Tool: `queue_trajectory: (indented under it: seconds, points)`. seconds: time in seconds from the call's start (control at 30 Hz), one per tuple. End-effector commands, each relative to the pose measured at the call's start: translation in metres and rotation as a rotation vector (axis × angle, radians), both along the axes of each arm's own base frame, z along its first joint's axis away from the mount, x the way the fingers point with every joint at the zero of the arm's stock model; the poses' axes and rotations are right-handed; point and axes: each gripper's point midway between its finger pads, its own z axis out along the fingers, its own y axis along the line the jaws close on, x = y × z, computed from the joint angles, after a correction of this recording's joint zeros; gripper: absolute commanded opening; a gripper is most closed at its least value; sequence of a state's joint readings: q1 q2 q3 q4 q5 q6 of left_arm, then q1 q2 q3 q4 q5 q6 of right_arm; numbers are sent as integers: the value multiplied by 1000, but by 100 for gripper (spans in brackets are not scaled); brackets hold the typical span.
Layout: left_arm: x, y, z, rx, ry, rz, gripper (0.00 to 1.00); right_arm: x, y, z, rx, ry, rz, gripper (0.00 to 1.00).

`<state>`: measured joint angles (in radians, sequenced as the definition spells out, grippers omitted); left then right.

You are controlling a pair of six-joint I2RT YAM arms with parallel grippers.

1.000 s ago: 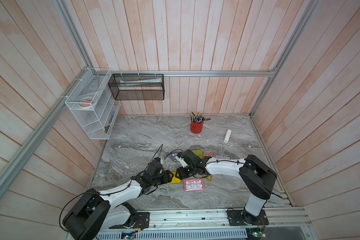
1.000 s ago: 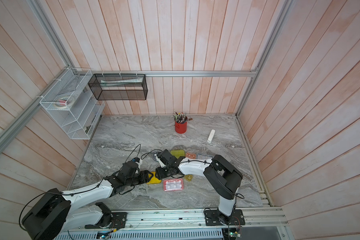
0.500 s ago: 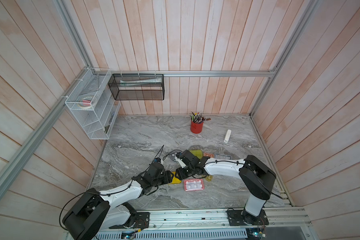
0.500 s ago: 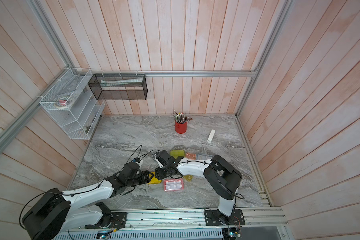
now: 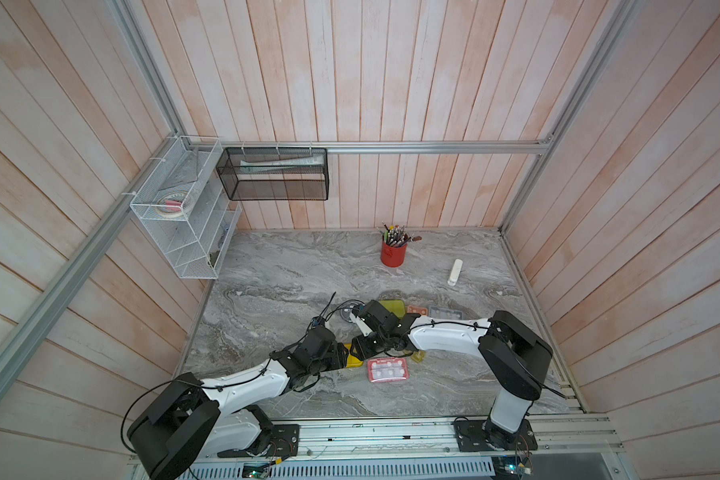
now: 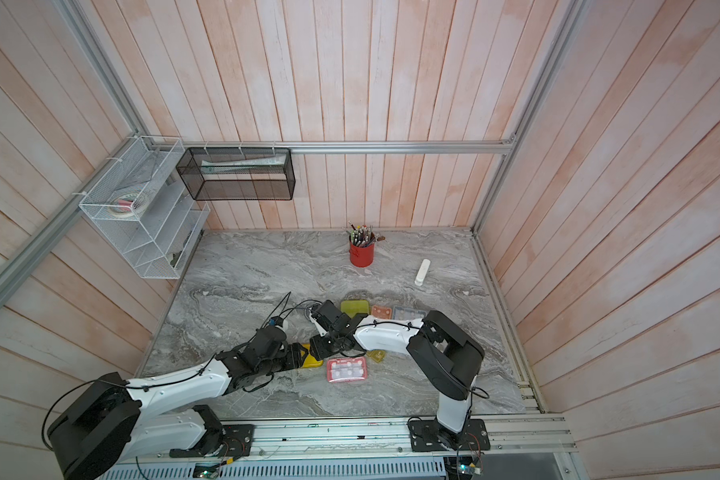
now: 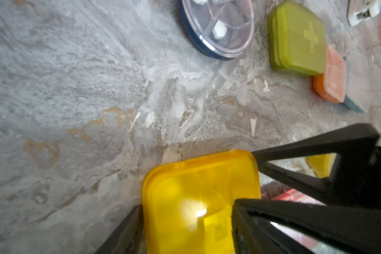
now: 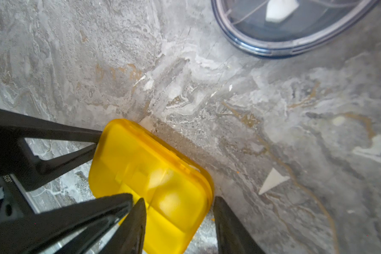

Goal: Close pillboxes
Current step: Close the lid on the pillbox.

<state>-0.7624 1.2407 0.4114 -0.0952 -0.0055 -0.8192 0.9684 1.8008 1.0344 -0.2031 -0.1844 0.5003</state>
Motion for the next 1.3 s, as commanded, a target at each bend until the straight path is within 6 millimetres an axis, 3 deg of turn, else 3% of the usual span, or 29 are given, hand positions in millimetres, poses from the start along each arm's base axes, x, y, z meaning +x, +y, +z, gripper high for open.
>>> queue_trajectory:
  seconds: [0.0,0.97,1.27]
  points:
    - [-81,61,-64,286,351,-4,66,-18,-49,-43,-226,52,-10,51]
    - [-102,60,-66,300,388,-29,56,-11,-71,-45,-233,60,-62,51]
    - [-107,59,-66,306,398,-39,52,-13,-67,-47,-209,79,-55,51]
